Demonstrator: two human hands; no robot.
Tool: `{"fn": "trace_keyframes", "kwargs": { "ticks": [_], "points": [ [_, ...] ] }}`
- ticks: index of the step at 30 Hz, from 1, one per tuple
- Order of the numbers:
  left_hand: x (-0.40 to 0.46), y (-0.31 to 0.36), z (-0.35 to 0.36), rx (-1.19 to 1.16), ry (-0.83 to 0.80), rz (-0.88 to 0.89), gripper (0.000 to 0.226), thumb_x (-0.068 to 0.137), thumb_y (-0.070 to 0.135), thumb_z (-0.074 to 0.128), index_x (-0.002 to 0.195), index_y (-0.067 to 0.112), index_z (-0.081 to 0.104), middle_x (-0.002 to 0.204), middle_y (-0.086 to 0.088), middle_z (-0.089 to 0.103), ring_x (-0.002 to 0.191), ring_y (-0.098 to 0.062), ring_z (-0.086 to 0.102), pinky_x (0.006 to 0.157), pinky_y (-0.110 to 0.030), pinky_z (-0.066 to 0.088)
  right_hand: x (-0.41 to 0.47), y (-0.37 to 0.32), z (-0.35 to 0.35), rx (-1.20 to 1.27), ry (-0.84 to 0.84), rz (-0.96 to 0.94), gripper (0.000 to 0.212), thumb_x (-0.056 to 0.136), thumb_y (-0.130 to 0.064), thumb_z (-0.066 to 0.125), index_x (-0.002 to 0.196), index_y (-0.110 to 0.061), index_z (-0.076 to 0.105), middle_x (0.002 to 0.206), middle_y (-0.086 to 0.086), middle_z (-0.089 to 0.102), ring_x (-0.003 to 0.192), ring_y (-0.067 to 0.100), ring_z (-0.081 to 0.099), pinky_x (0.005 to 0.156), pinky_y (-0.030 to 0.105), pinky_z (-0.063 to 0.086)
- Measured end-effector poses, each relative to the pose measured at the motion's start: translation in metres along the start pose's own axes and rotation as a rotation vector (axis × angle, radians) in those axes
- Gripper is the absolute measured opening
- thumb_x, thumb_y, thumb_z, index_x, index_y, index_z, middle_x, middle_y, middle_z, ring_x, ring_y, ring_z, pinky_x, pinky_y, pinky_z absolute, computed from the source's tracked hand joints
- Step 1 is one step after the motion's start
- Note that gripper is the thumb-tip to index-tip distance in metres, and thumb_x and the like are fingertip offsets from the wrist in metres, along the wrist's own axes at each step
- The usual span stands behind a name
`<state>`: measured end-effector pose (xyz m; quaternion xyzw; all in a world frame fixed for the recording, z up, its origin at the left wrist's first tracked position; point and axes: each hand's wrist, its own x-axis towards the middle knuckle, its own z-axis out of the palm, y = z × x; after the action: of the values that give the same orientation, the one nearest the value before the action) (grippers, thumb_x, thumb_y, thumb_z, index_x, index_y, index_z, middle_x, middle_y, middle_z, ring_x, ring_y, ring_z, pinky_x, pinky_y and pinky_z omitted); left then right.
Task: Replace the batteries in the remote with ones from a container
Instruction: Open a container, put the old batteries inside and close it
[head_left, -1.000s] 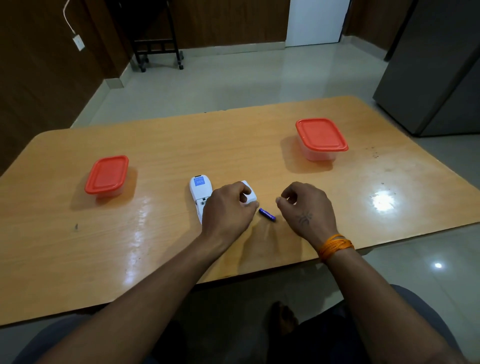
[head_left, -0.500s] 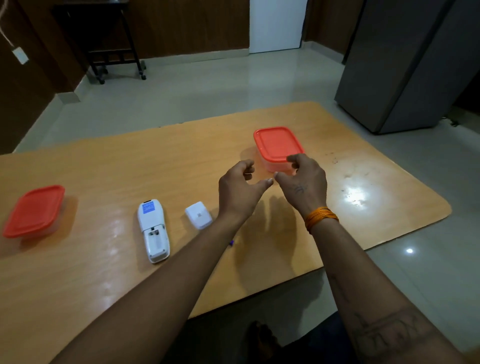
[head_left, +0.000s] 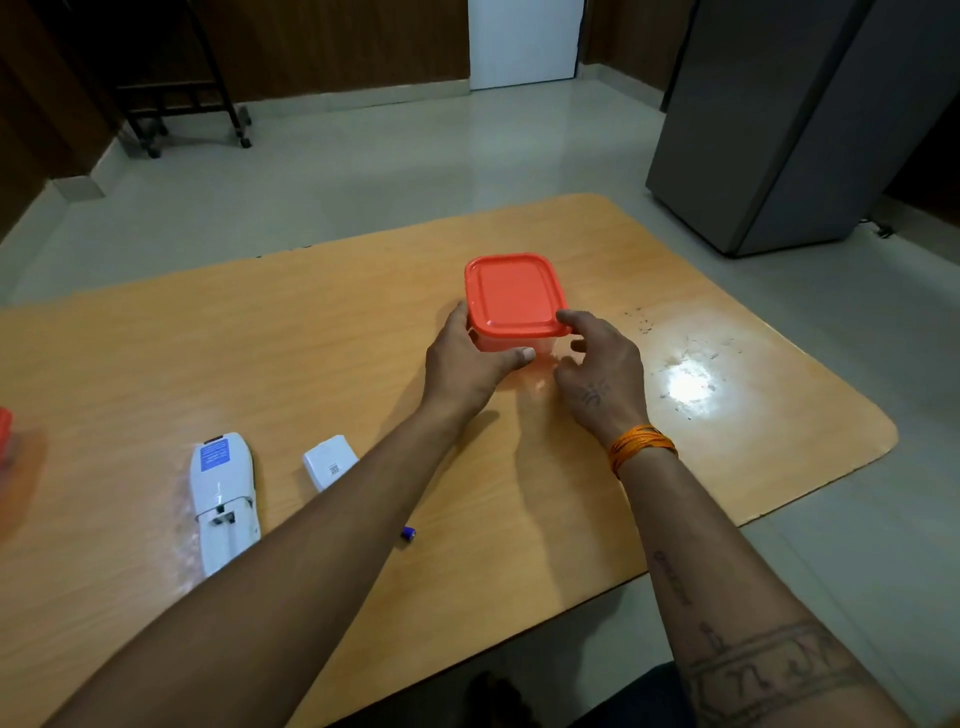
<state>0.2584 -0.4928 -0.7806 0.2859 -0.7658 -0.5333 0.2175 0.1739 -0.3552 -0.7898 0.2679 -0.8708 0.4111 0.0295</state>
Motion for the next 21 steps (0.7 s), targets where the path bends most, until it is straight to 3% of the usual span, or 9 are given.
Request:
{"fn": "trace_keyframes", "kwargs": {
  "ticks": [5,9,13,17,21],
  "points": [
    [-0.016,-0.001,-0.013,0.018,0.076,0.021,0.073,0.073,0.037,0.093,0.137,0.023,0.06,0.127,0.004,0.07,0.118,-0.018,0.065,0.097,-0.036,0.057,-0.007,-0.006,-0.004,-0.015,0.119,-0.124,0.033,0.086,-0.012,0.073,0.118,-0.016,0.075,0.105,0.004,0.075,0.085,0.021,0.071,0.079,0.044,0.062],
    [-0.043,-0.005,-0.032,0.093,0.098,0.041,0.096,0.073,0.041,0.093,0.154,0.025,0.045,0.141,0.003,0.064,0.127,-0.014,0.059,0.102,-0.035,0.053,-0.013,-0.017,-0.01,-0.051,0.137,-0.282,0.03,0.091,-0.02,0.078,0.12,-0.014,0.076,0.101,0.005,0.076,0.079,0.019,0.071,0.075,0.041,0.062],
    [-0.069,-0.009,-0.055,0.115,0.095,0.002,0.111,0.073,0.038,0.094,0.162,0.023,0.029,0.154,-0.001,0.055,0.141,-0.018,0.051,0.112,-0.044,0.049,-0.025,-0.033,-0.011,-0.066,0.075,-0.395,0.024,0.091,-0.025,0.079,0.113,-0.015,0.078,0.096,0.005,0.071,0.081,0.023,0.067,0.07,0.043,0.059],
    [-0.09,-0.007,-0.064,0.13,0.201,-0.024,0.125,0.07,0.04,0.095,0.166,0.023,0.018,0.159,-0.001,0.048,0.14,-0.017,0.047,0.104,-0.029,0.044,-0.037,-0.055,-0.009,-0.037,0.054,-0.468,0.022,0.092,-0.029,0.079,0.108,-0.015,0.079,0.107,0.005,0.072,0.099,0.026,0.067,0.075,0.041,0.057],
    [-0.104,-0.007,-0.067,0.182,0.3,-0.033,0.131,0.069,0.049,0.094,0.166,0.025,0.01,0.165,-0.001,0.038,0.148,-0.025,0.041,0.11,-0.035,0.041,-0.052,-0.075,-0.003,0.05,-0.001,-0.568,0.022,0.091,-0.026,0.081,0.106,-0.01,0.078,0.106,0.004,0.079,0.097,0.025,0.074,0.081,0.043,0.061]
  ]
}}
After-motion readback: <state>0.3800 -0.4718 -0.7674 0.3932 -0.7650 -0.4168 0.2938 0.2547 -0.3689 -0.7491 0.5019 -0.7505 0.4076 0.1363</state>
